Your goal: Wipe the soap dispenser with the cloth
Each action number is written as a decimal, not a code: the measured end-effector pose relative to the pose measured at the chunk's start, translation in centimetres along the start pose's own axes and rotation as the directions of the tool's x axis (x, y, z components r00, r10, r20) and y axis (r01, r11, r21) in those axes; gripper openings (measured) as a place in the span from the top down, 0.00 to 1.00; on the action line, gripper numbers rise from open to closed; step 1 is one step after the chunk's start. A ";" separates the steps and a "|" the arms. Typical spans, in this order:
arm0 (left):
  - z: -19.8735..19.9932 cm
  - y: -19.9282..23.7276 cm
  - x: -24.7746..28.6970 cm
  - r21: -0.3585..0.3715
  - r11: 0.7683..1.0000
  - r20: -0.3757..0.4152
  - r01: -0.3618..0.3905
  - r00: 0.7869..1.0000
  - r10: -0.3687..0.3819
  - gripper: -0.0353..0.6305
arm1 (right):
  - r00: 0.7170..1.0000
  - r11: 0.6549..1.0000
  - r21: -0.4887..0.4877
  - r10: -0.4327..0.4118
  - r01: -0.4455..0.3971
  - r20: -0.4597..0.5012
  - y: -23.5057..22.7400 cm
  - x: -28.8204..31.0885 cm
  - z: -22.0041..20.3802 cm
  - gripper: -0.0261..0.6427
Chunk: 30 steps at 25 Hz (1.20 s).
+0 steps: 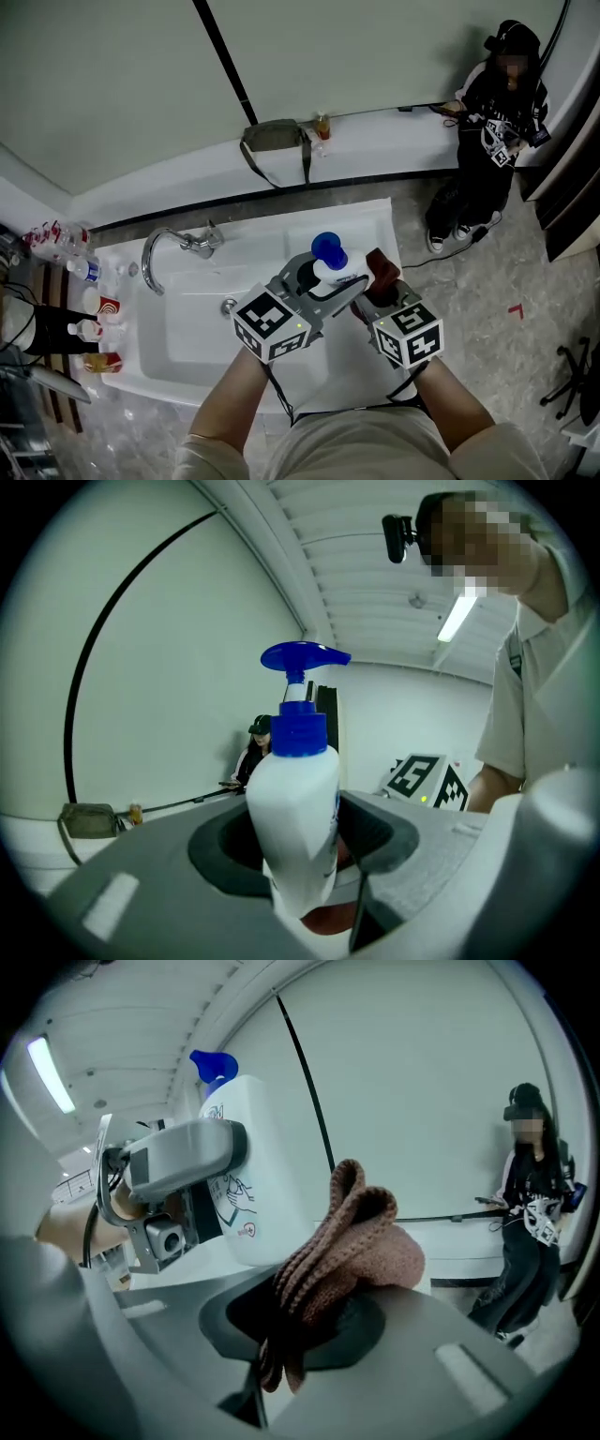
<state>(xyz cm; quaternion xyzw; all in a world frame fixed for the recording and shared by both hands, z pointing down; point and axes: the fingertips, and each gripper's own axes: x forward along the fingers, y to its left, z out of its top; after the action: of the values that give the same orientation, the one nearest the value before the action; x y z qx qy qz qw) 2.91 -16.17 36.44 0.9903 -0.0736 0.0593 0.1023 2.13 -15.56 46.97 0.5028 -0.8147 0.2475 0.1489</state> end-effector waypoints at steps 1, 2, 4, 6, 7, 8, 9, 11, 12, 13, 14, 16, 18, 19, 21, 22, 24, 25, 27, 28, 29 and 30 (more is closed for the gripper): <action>0.3 0.0 -0.1 -0.013 1.000 0.015 -0.001 1.000 0.001 0.62 | 1.000 1.000 0.007 0.026 -0.026 0.012 0.4 0.1 0.3 0.84; 0.7 0.0 -0.2 -0.017 1.000 0.027 -0.001 1.000 0.002 0.62 | 0.998 0.999 0.014 0.051 -0.051 0.021 0.9 0.3 0.5 0.84; 1.2 0.2 -0.2 -0.016 1.000 0.045 -0.008 0.999 0.008 0.62 | 0.994 0.995 0.028 0.100 -0.100 0.032 1.9 0.6 0.7 0.84; 1.4 0.5 -0.1 -0.019 1.000 0.058 -0.022 0.998 0.024 0.62 | 0.988 0.988 0.030 0.153 -0.154 0.029 3.0 0.9 0.7 0.84; 1.5 0.7 0.0 -0.020 0.999 0.062 -0.030 0.998 0.031 0.62 | 0.983 0.983 0.023 0.183 -0.183 0.022 3.6 1.0 0.6 0.84; 1.4 0.8 0.0 -0.023 0.999 0.065 -0.037 0.997 0.038 0.62 | 0.976 0.976 0.012 0.216 -0.216 0.012 4.2 1.1 0.3 0.84; 1.3 1.0 0.0 -0.028 0.999 0.066 -0.042 0.997 0.044 0.62 | 0.969 0.969 -0.001 0.249 -0.249 0.002 4.8 1.1 0.1 0.84; 1.0 1.2 0.0 -0.033 0.998 0.058 -0.051 0.997 0.053 0.63 | 0.953 0.953 -0.020 0.302 -0.303 -0.014 5.8 0.9 -0.4 0.84; 0.8 1.3 0.1 -0.026 0.998 0.048 -0.056 0.997 0.057 0.63 | 0.948 0.948 -0.027 0.318 -0.318 -0.018 5.9 0.6 -0.6 0.84; 0.5 1.5 0.1 -0.015 0.998 0.036 -0.062 0.997 0.062 0.63 | 0.945 0.945 -0.031 0.326 -0.327 -0.019 5.9 0.3 -0.7 0.84; 0.2 1.6 0.2 -0.003 0.998 0.027 -0.067 0.997 0.067 0.63 | 0.944 0.943 -0.033 0.330 -0.331 -0.021 5.8 0.0 -0.9 0.84; -0.5 1.9 0.3 0.012 0.997 0.012 -0.074 0.997 0.074 0.63 | 0.945 0.945 -0.040 0.324 -0.326 -0.037 5.2 -0.5 -1.4 0.84; -1.7 2.1 0.4 0.036 0.996 -0.007 -0.080 0.997 0.081 0.63 | 0.957 0.956 -0.063 0.282 -0.286 -0.071 3.8 -0.9 -2.2 0.84; -2.5 2.2 0.6 0.053 0.995 -0.018 -0.081 0.996 0.082 0.63 | 0.966 0.965 -0.079 0.243 -0.250 -0.086 2.6 -1.1 -2.6 0.84; -4.1 2.2 1.0 0.081 0.994 -0.036 -0.067 0.997 0.070 0.63 | 0.984 0.980 -0.114 0.151 -0.161 -0.089 0.0 -1.5 -2.7 0.84; -4.8 2.1 1.2 0.092 0.994 -0.038 -0.051 0.998 0.054 0.63 | 0.992 0.985 -0.131 0.104 -0.114 -0.076 -1.3 -1.7 -2.5 0.84; -6.2 1.9 1.6 0.134 0.991 -0.043 -0.019 0.999 0.025 0.63 | 0.999 0.987 -0.155 0.023 -0.030 -0.043 -3.8 -2.2 -1.9 0.84; -7.0 1.9 2.0 0.163 0.987 -0.054 -0.009 0.998 0.018 0.63 | 1.000 0.988 -0.156 -0.006 0.002 -0.030 -4.9 -2.4 -1.7 0.84; -9.1 2.1 2.8 0.202 0.979 -0.095 0.008 0.995 0.012 0.63 | 0.999 0.990 -0.136 -0.043 0.040 -0.017 -6.7 -2.6 -1.7 0.84; -10.4 2.2 3.2 0.211 0.977 -0.118 0.016 0.993 0.009 0.63 | 0.998 0.991 -0.120 -0.054 0.051 -0.016 -7.4 -2.7 -1.9 0.84; -11.6 2.3 3.6 0.218 0.976 -0.137 0.024 0.991 0.006 0.63 | 0.998 0.993 -0.105 -0.061 0.058 -0.018 -7.9 -2.6 -2.2 0.84; -12.7 2.4 3.9 0.221 0.975 -0.152 0.031 0.988 0.003 0.63 | 0.998 0.994 -0.093 -0.066 0.063 -0.022 -8.3 -2.5 -2.6 0.84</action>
<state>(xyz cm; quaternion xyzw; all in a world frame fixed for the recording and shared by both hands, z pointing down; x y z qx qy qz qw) 5.02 -16.29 49.77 0.9886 -0.0515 0.1414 -0.0038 10.66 -15.34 49.96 0.5183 -0.8066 0.2112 0.1900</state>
